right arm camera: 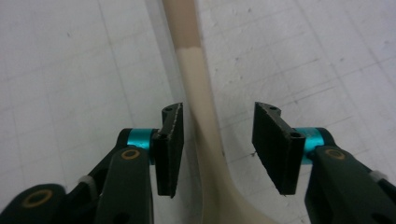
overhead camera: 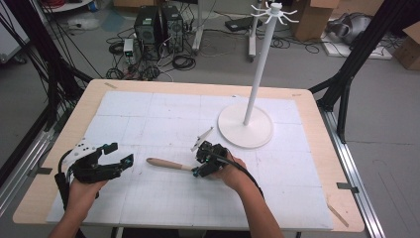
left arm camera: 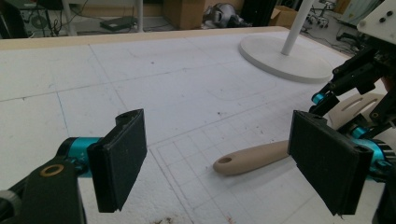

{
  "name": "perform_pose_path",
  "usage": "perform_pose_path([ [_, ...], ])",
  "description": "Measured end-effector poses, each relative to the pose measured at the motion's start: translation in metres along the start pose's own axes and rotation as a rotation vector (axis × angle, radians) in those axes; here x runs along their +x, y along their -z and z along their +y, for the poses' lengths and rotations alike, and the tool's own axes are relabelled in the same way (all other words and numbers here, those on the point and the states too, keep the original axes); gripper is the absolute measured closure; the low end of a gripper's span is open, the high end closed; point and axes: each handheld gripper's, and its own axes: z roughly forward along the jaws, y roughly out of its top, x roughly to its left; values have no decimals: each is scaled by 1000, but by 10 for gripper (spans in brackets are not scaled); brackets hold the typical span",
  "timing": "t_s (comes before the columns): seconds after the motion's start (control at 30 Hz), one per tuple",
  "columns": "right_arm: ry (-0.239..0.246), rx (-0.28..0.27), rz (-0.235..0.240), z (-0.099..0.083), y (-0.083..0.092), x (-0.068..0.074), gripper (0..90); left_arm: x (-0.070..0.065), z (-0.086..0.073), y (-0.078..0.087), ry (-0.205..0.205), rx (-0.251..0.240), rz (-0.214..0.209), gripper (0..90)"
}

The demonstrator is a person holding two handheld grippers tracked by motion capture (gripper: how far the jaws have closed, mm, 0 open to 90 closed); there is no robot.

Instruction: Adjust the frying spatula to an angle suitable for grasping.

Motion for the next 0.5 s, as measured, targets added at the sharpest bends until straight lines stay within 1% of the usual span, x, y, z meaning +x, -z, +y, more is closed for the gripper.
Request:
perform_pose_path([
  [0.03,0,19,5,0,-2,0,564,0,0,0,1,1,-1,202],
  [0.07,10,34,4,0,-4,0,571,0,0,0,1,1,-2,202],
  [0.1,19,37,3,0,-5,1,572,0,0,0,2,2,-3,203],
  [0.13,26,35,0,0,-5,1,592,0,0,0,2,2,-3,203],
  [0.17,25,38,14,0,-4,1,668,0,0,0,2,2,-1,204],
  [0.2,41,38,33,0,-3,2,728,0,0,0,2,4,-1,204],
  [0.23,61,45,26,0,-3,3,731,0,0,0,3,4,-1,204],
  [0.3,86,49,12,1,-3,6,741,0,0,0,0,5,-1,205],
  [0.5,104,69,-10,-1,0,9,765,1,0,1,2,6,3,205],
])
